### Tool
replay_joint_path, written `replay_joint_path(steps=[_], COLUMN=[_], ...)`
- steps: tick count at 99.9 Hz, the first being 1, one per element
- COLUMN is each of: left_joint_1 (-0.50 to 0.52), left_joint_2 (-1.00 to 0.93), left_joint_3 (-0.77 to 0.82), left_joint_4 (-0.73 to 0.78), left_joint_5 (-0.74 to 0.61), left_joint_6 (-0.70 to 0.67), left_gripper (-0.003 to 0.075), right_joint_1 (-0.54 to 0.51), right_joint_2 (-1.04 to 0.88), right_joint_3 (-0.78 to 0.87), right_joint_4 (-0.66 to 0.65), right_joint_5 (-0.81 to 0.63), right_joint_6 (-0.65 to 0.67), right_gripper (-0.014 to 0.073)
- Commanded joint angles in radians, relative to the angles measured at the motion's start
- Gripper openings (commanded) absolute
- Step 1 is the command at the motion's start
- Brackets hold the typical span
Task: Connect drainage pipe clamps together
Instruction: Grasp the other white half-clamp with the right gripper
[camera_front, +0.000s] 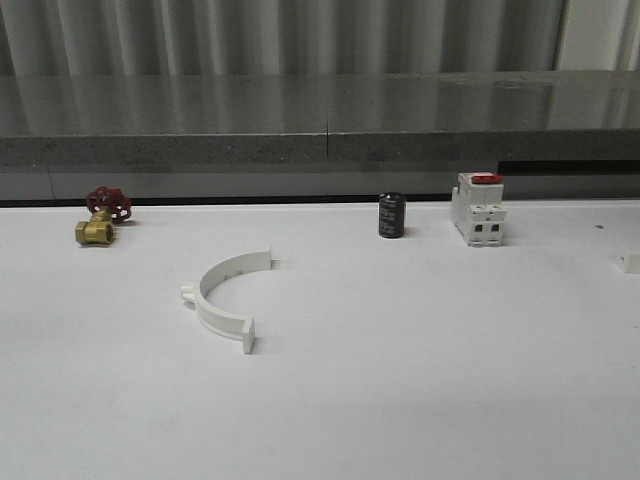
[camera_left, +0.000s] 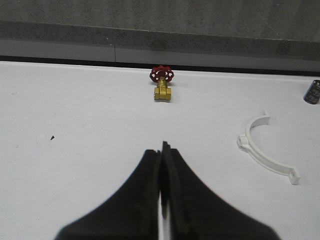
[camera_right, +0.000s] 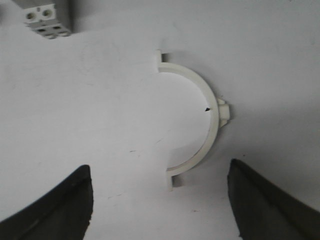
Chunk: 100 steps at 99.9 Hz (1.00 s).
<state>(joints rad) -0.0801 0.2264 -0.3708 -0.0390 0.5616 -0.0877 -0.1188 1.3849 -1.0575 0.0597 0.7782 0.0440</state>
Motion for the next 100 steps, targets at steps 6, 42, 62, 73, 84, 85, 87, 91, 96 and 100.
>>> replay_joint_path(steps=[6, 42, 62, 73, 84, 85, 87, 91, 96, 100], left_joint_1=[0.0, 0.0, 0.0, 0.0, 0.0, 0.0, 0.0, 0.0, 0.0, 0.0], left_joint_2=[0.012, 0.012, 0.012, 0.012, 0.012, 0.012, 0.012, 0.012, 0.012, 0.012], left_joint_3=[-0.024, -0.024, -0.024, -0.024, -0.024, -0.024, -0.024, -0.024, -0.024, -0.024], left_joint_4=[0.0, 0.0, 0.0, 0.0, 0.0, 0.0, 0.0, 0.0, 0.0, 0.0], left_joint_5=[-0.08, -0.08, -0.08, -0.08, -0.08, -0.08, -0.08, -0.08, -0.08, -0.08], left_joint_6=[-0.002, -0.002, -0.002, -0.002, -0.002, -0.002, -0.002, -0.002, -0.002, -0.002], left_gripper=[-0.002, -0.002, -0.002, -0.002, -0.002, -0.002, -0.002, -0.002, -0.002, -0.002], right_joint_1=[-0.068, -0.135, -0.135, -0.135, -0.135, -0.135, -0.135, -0.135, -0.135, -0.135], right_joint_2=[0.097, 0.368, 0.419, 0.435, 0.438, 0.438, 0.438, 0.438, 0.438, 0.438], right_joint_3=[-0.071, -0.073, -0.073, -0.073, -0.073, -0.073, -0.073, -0.073, -0.073, -0.073], right_joint_4=[0.004, 0.01, 0.01, 0.01, 0.01, 0.01, 0.011, 0.011, 0.011, 0.011], right_joint_5=[-0.049, -0.241, -0.259, -0.264, -0.263, -0.263, -0.263, -0.262, -0.261, -0.26], right_joint_6=[-0.1, -0.183, -0.185, -0.185, -0.185, -0.185, -0.185, -0.185, -0.185, -0.185], right_gripper=[0.0561, 0.0561, 0.0561, 0.0561, 0.0535, 0.0523, 0.05, 0.045, 0.0366, 0.0288])
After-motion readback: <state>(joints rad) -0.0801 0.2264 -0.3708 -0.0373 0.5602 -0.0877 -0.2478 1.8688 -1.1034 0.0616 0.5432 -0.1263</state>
